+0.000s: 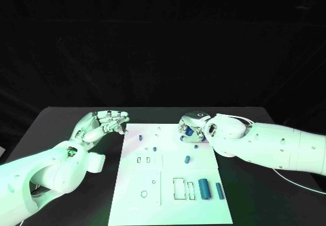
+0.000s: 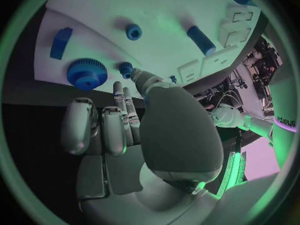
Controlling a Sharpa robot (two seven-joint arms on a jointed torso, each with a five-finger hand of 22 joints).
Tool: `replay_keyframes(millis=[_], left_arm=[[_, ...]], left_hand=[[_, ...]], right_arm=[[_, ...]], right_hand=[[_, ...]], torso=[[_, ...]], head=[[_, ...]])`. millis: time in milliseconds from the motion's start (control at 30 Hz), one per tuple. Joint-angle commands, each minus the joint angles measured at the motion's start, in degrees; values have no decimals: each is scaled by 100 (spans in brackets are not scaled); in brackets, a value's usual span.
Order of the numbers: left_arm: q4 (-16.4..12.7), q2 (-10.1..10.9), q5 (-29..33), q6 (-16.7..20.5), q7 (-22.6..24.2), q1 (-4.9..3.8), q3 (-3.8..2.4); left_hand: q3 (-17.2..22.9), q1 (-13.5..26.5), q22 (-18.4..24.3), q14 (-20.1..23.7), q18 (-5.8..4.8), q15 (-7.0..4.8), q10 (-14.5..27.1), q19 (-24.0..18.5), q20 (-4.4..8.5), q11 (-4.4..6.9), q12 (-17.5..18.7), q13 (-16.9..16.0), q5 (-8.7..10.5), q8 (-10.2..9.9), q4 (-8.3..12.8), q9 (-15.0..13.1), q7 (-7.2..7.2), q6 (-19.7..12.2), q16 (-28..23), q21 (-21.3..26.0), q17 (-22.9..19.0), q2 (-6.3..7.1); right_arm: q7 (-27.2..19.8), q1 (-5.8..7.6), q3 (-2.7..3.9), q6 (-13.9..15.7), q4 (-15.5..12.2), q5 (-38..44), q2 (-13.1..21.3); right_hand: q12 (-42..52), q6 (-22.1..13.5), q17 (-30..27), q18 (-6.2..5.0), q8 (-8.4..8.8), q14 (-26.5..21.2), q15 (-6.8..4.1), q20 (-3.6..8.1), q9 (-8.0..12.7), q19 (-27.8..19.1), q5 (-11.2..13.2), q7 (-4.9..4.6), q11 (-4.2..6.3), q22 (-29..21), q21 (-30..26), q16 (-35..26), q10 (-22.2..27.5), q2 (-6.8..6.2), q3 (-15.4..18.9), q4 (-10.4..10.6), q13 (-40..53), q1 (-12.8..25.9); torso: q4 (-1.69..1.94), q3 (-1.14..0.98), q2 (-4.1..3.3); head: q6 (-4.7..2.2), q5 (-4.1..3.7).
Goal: Assemble the parts on the task board
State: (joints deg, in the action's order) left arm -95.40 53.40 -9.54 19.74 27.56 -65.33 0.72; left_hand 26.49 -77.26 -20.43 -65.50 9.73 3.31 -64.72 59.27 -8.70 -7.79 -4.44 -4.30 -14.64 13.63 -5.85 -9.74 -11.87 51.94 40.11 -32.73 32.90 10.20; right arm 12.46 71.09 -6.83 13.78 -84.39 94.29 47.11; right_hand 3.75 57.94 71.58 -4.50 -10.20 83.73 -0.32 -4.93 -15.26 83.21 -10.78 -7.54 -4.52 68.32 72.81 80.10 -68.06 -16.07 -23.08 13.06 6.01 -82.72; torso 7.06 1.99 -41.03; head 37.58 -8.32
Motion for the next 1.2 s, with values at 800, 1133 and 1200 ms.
replay_keyframes(millis=[800,1133,1200], left_arm=[[97,-9,23,-115,-48,-10,-6],[120,-14,30,-103,-64,-10,-6],[116,-18,37,-90,-59,-10,-5]], left_hand=[[60,34,-42,98,38,13,-57,-96,8,-4,34,-6,-5,-30,-20,-12,-1,44,37,-61,17,25],[67,31,-49,106,38,14,-56,-107,7,-5,35,-6,-5,-30,-22,-13,-3,44,40,-69,18,17],[86,8,-79,127,39,18,-31,-138,6,-12,48,-1,-5,-44,-8,-12,-13,20,55,-106,23,17]], right_arm=[[104,-86,-2,326,10,124,-48],[300,-69,4,910,-163,208,-36],[345,-41,5,972,-149,224,-98]], right_hand=[[90,511,79,205,-394,337,-111,62,-331,238,61,105,163,1025,827,156,-585,334,-671,-131,139,-284],[60,544,87,225,-526,334,-147,92,-526,253,121,99,198,1164,935,179,-729,399,-918,-466,224,-342],[50,540,89,230,-538,334,-148,91,-558,257,104,95,197,1192,956,184,-742,384,-969,-533,240,-335]], torso=[[46,15,-54],[53,23,-54],[57,27,-55]], head=[[19,-17],[-15,-20],[-30,-12]])
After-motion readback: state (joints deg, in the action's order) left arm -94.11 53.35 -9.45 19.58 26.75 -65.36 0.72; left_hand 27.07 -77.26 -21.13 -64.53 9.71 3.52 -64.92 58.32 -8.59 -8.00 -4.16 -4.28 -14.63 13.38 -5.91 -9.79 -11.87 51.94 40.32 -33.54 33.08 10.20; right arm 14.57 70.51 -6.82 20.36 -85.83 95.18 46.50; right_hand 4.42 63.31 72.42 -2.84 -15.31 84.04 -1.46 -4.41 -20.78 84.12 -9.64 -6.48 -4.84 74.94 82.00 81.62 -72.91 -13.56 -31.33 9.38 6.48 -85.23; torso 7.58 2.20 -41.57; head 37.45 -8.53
